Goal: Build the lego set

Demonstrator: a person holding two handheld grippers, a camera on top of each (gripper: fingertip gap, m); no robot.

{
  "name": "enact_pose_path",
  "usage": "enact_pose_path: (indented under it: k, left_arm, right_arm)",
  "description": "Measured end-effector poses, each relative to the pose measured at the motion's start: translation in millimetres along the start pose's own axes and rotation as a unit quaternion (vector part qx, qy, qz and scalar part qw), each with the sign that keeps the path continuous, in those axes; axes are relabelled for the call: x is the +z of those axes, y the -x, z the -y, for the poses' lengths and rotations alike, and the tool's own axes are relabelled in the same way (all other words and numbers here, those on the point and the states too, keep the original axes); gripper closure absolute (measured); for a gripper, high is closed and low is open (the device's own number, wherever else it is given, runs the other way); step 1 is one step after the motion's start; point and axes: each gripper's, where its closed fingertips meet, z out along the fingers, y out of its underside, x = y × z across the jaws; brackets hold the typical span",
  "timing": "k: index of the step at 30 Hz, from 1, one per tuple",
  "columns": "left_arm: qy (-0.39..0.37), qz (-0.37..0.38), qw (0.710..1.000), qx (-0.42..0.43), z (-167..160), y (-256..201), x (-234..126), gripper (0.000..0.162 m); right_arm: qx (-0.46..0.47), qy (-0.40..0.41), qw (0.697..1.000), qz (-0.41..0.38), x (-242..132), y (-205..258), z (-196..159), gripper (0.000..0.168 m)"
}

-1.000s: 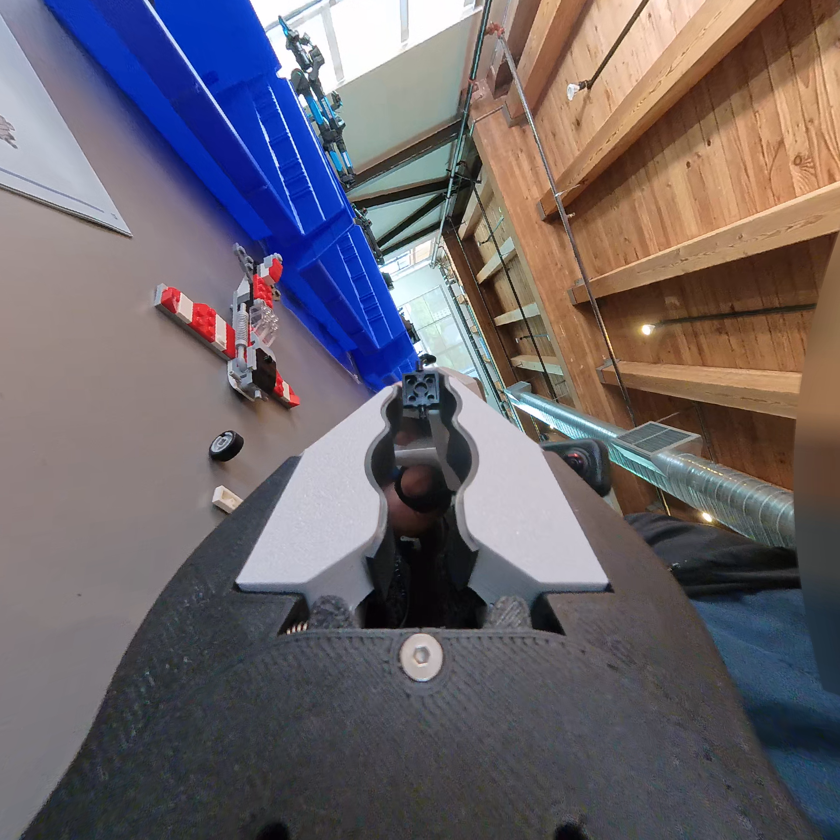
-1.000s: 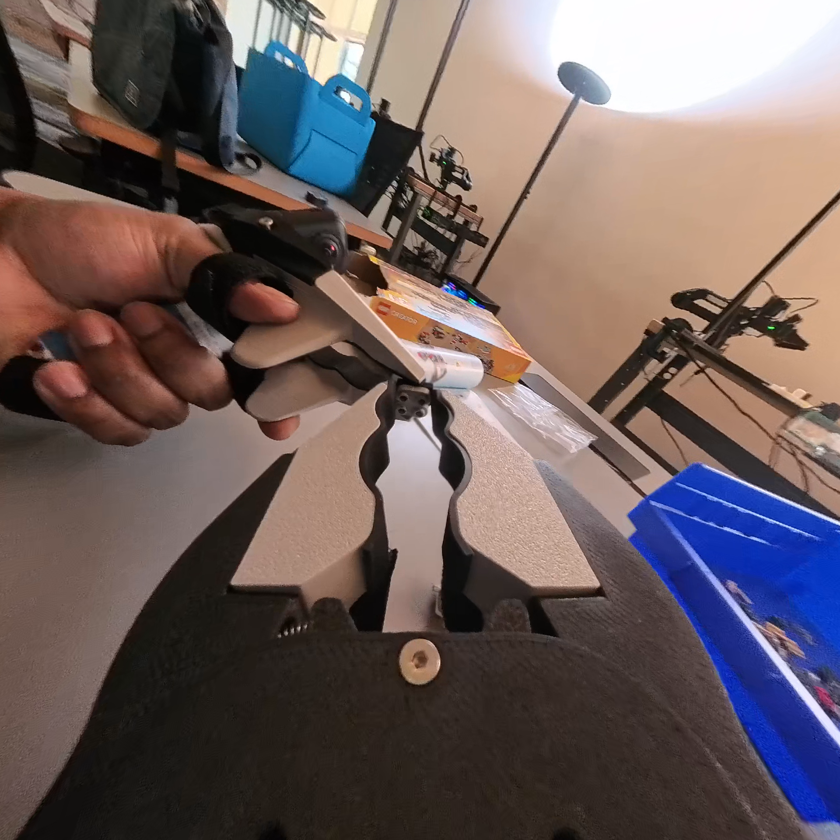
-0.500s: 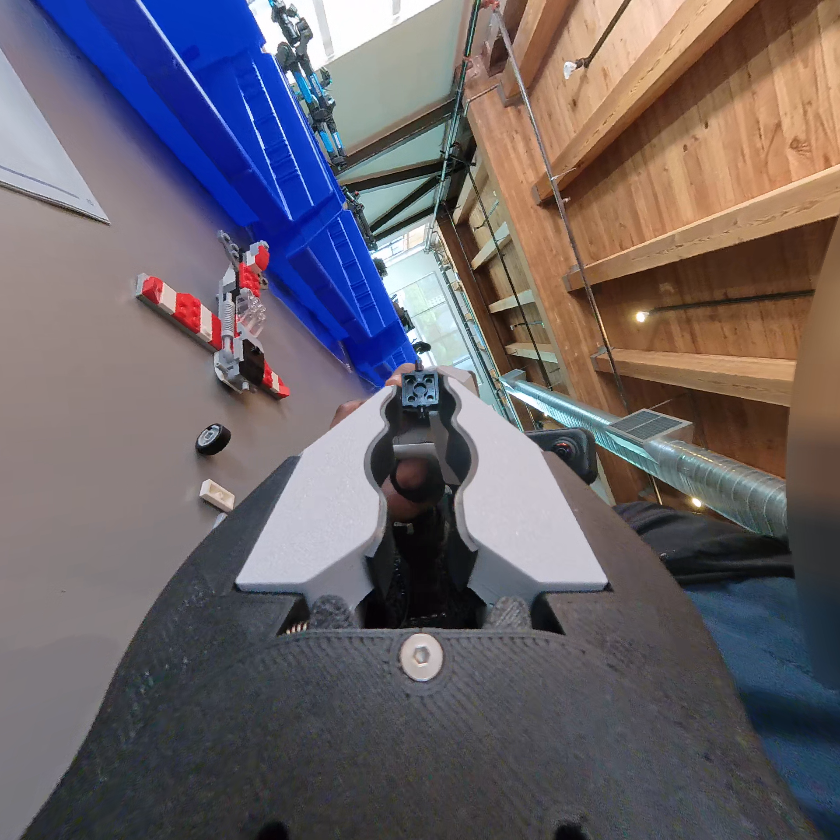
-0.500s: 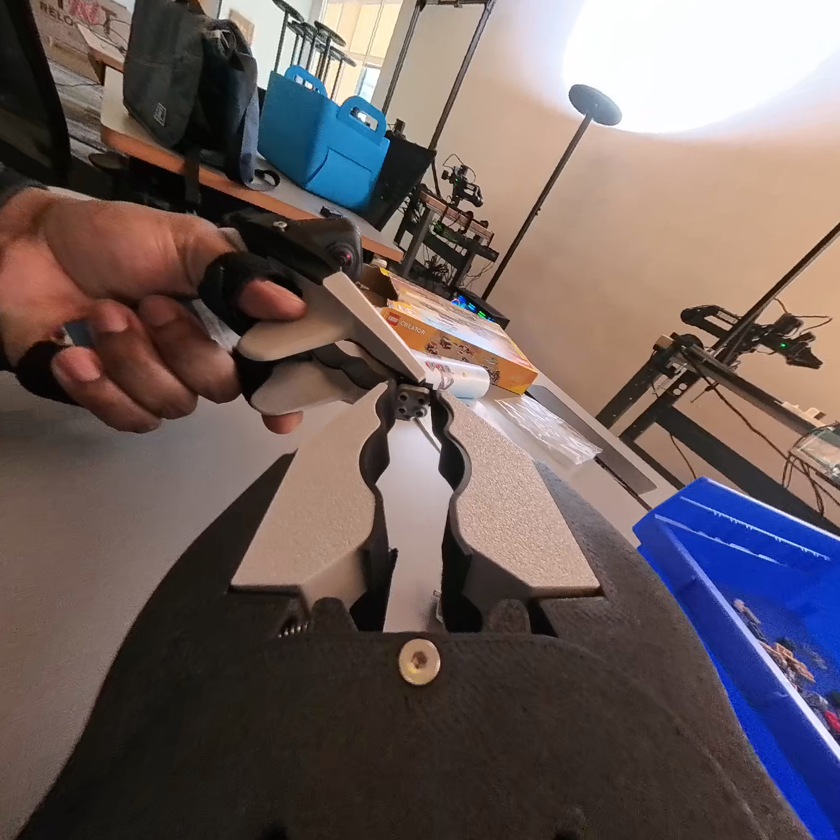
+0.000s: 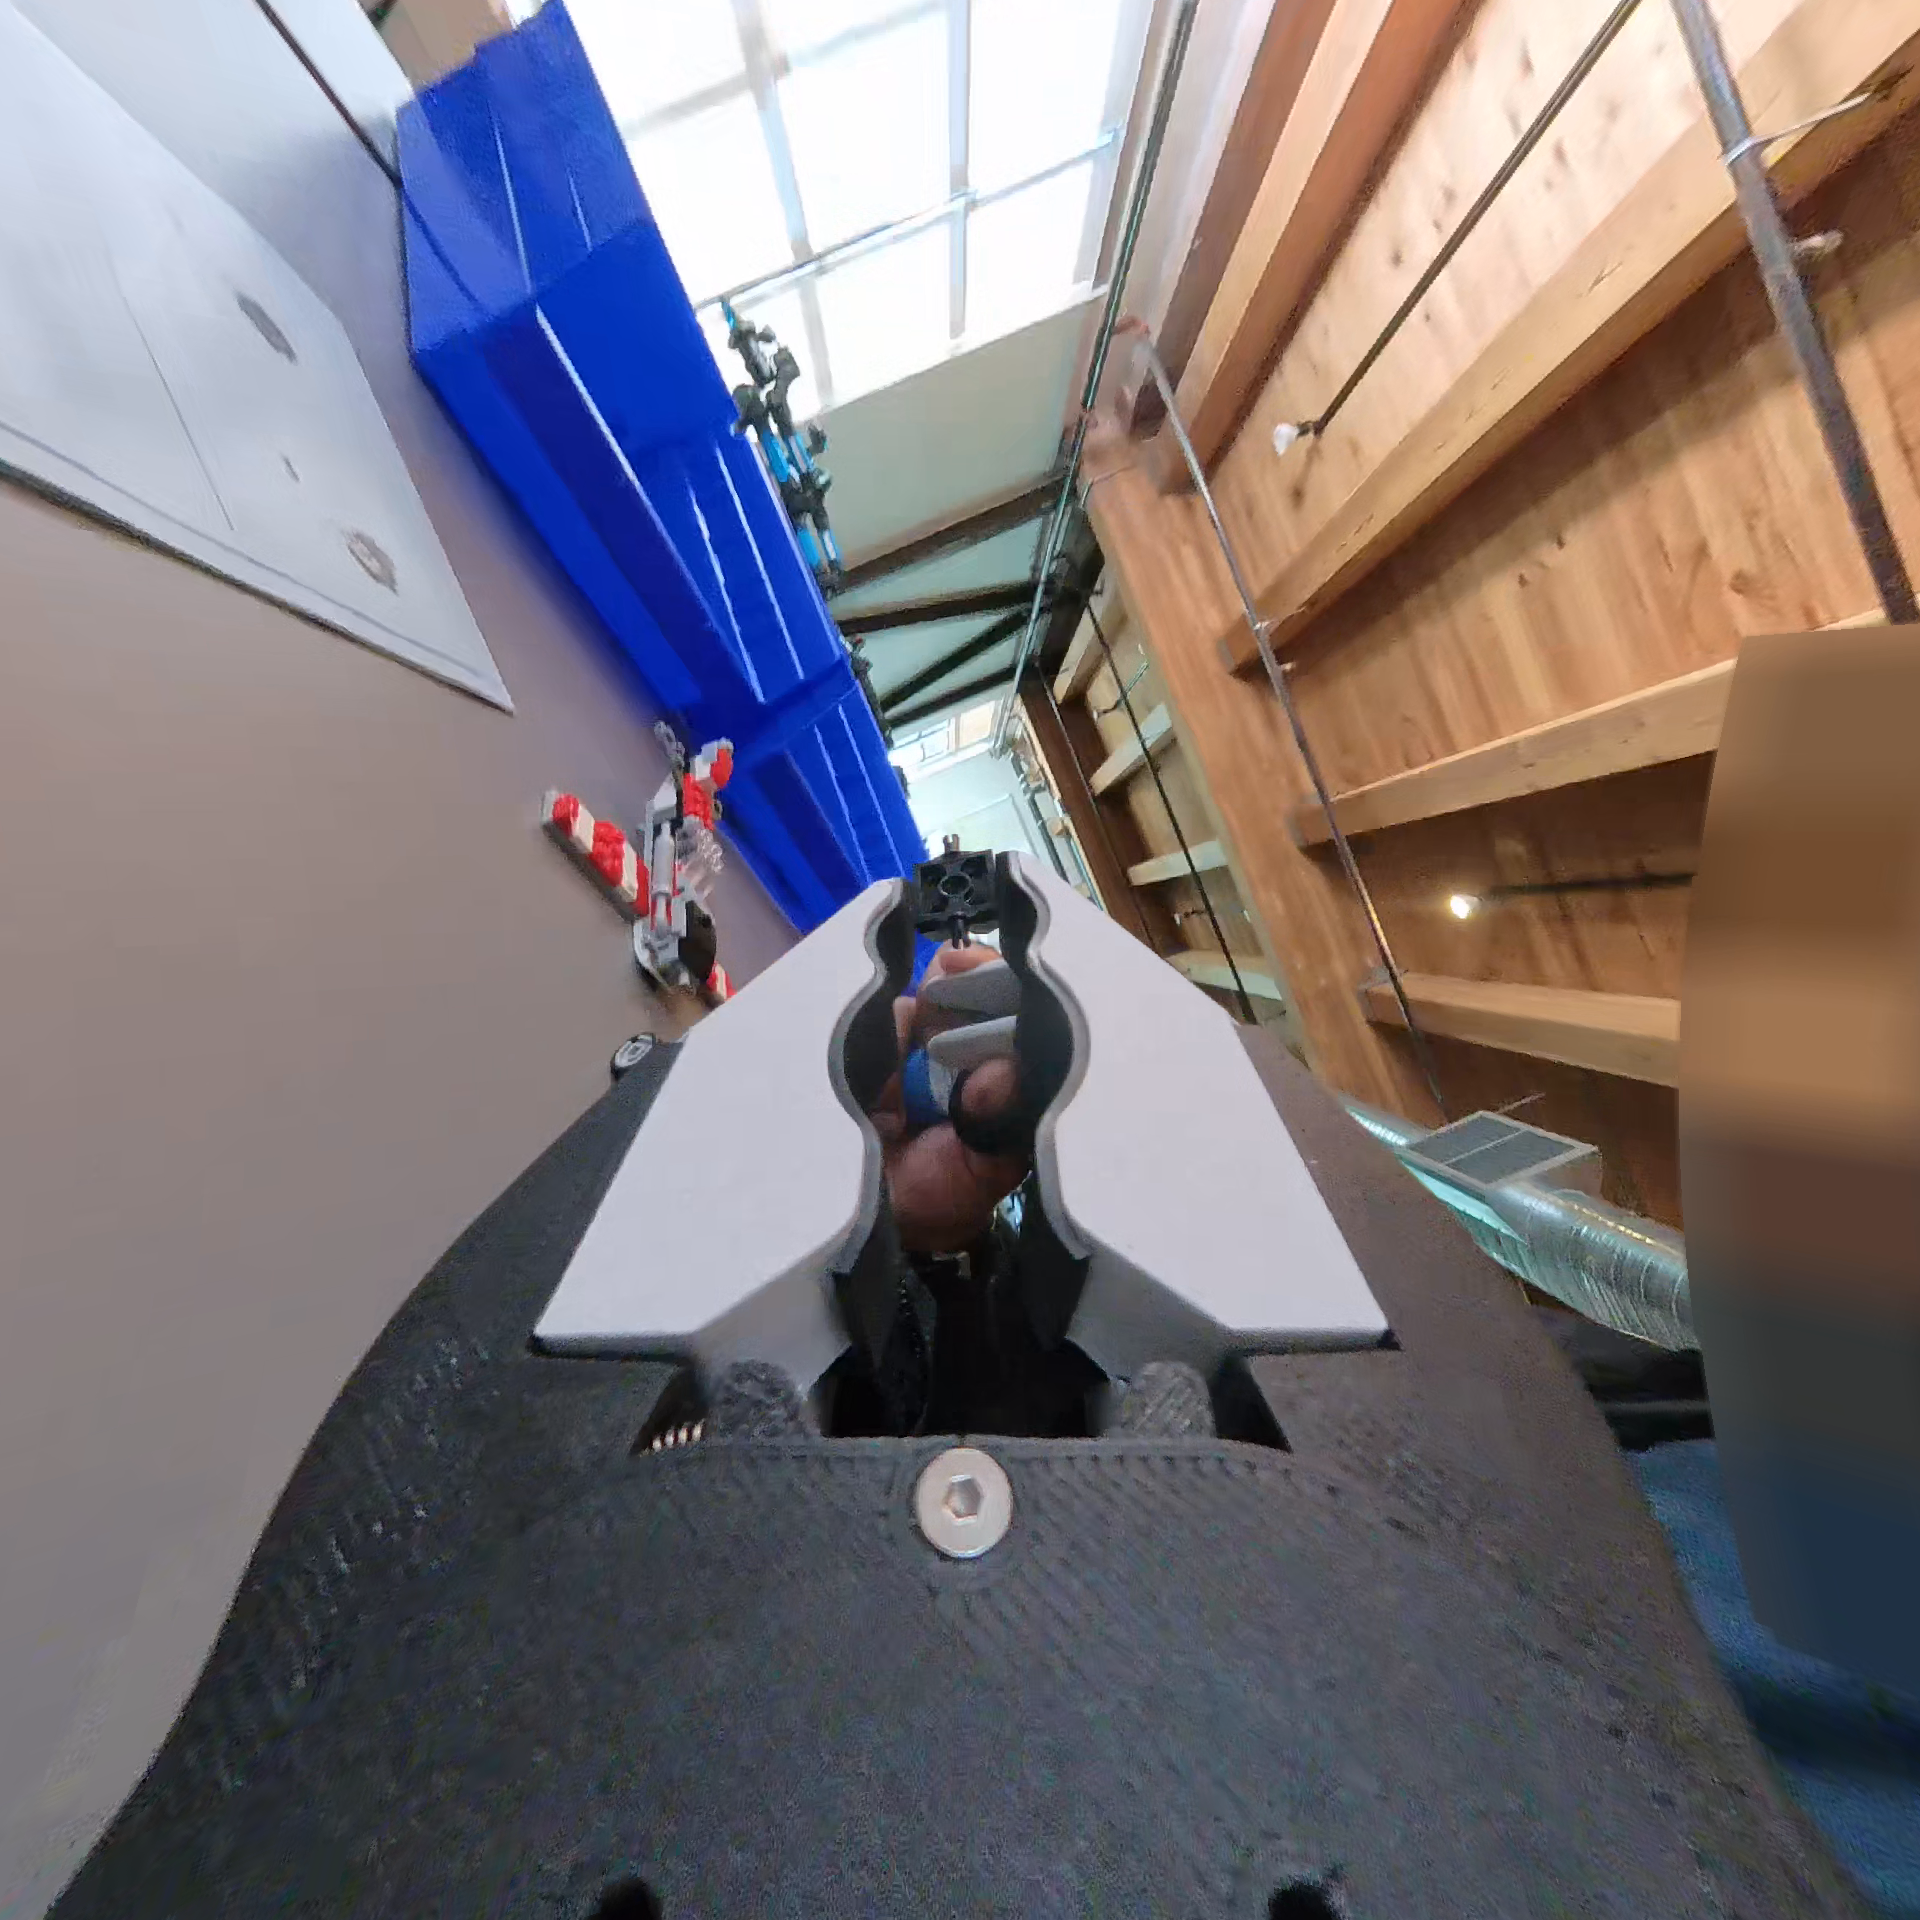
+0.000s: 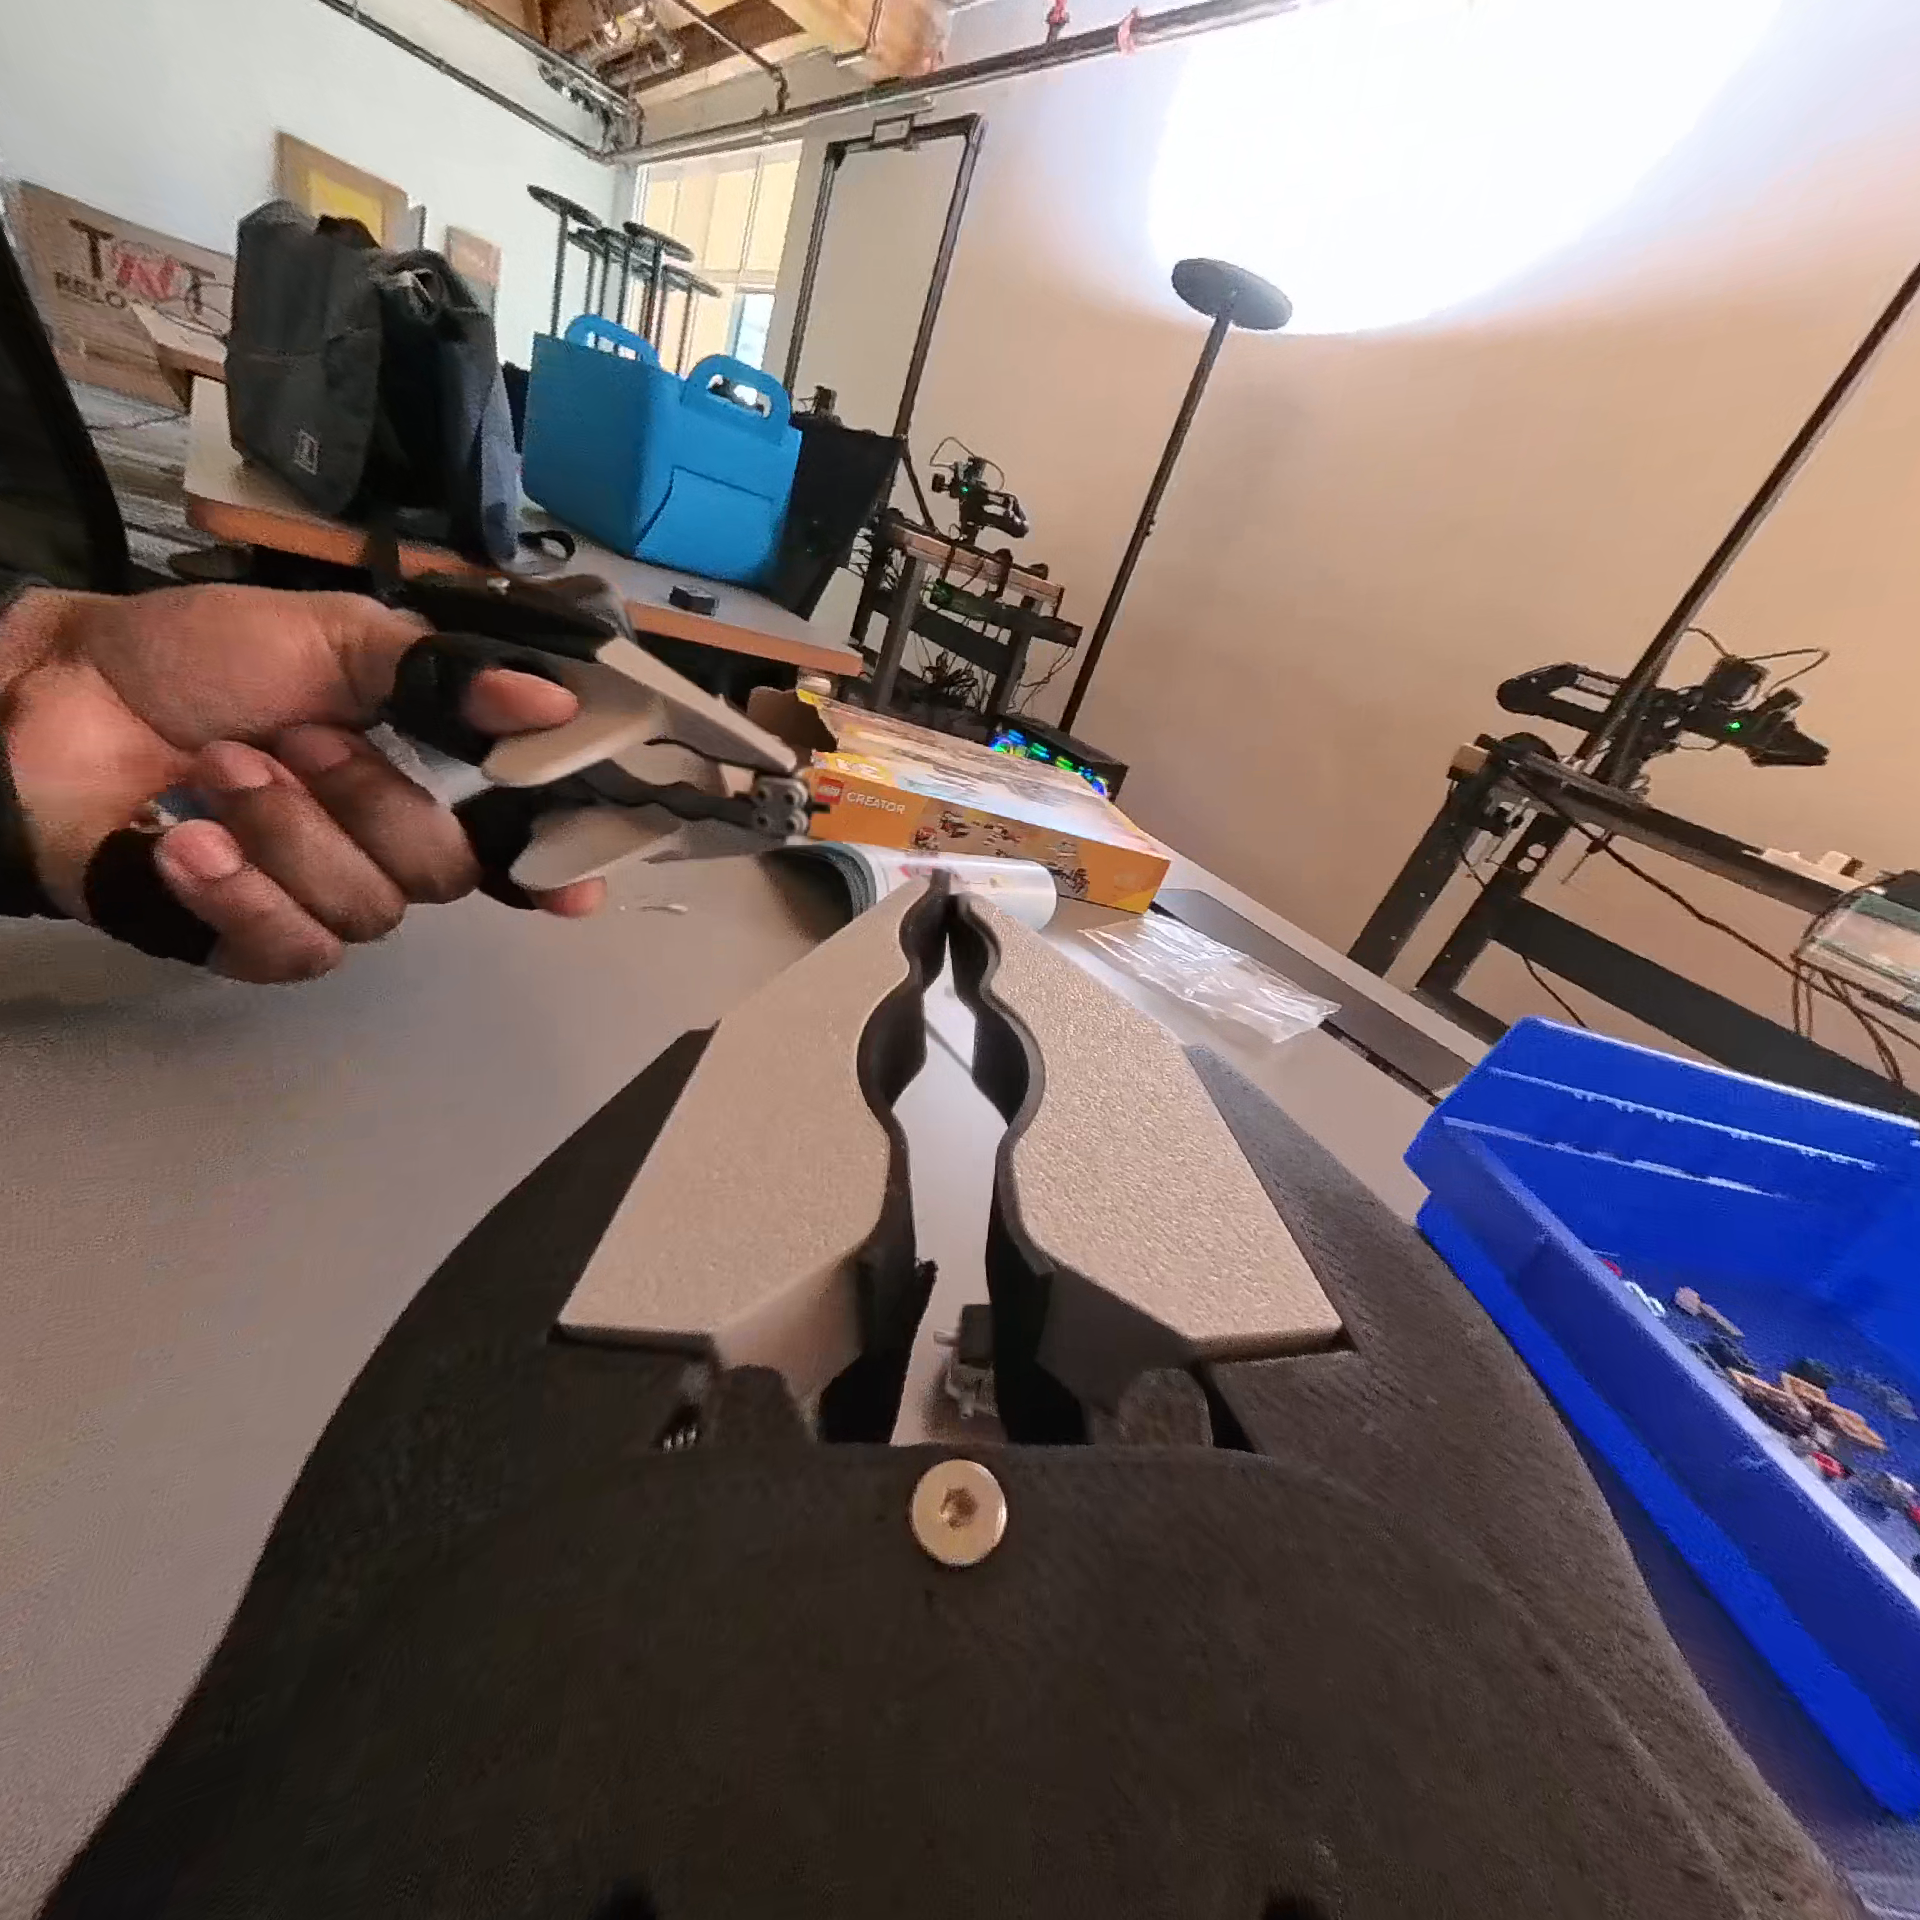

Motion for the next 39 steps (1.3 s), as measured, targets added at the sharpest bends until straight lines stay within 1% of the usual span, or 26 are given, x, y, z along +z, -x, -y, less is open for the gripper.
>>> enact_pose_path:
  k: [2, 3, 7, 11, 17, 25, 29, 33, 39]
  left_arm:
    - [0.006, 0.005, 1.000, 0.011, -1.6, -0.8, 0.8, 0.145]
    - [0.014, 0.005, 1.000, 0.014, -5.8, -1.0, 4.4, 0.144]
    - [0.041, 0.002, 0.999, 0.018, -24.5, -1.5, 21.6, 0.145]
    - [0.062, 0.009, 0.997, 0.047, -38.0, -3.9, 35.3, 0.145]
    - [0.062, 0.007, 0.996, 0.061, -45.4, -7.4, 45.1, 0.144]
    - [0.077, -0.001, 0.996, 0.044, -52.2, -6.3, 46.7, 0.144]
    - [0.077, -0.001, 0.996, 0.038, -52.4, -5.0, 46.3, 0.144]
    - [0.073, -0.005, 0.997, 0.034, -51.8, -6.8, 46.9, 0.144]
    - [0.042, -0.003, 0.999, 0.024, -41.5, -4.9, 43.7, 0.144]
  right_arm:
    - [0.000, 0.010, 1.000, 0.013, 5.5, 7.7, -3.6, 0.168]
    - [-0.014, 0.009, 1.000, 0.015, 7.7, 12.7, -2.7, 0.168]
    - [-0.057, 0.026, 0.998, 0.022, 15.8, 30.5, -7.3, 0.151]
    - [-0.068, 0.039, 0.997, 0.011, 18.3, 31.2, -10.5, 0.143]
    - [-0.065, 0.044, 0.997, 0.002, 17.8, 27.6, -12.1, 0.143]
    - [-0.065, 0.052, 0.997, 0.006, 19.4, 28.9, -15.6, 0.145]
    - [-0.051, 0.051, 0.997, 0.010, 19.0, 27.7, -16.5, 0.150]
    - [-0.051, 0.044, 0.998, 0.008, 18.7, 27.1, -14.6, 0.150]
    - [-0.054, 0.036, 0.998, 0.004, 17.3, 26.1, -11.4, 0.146]
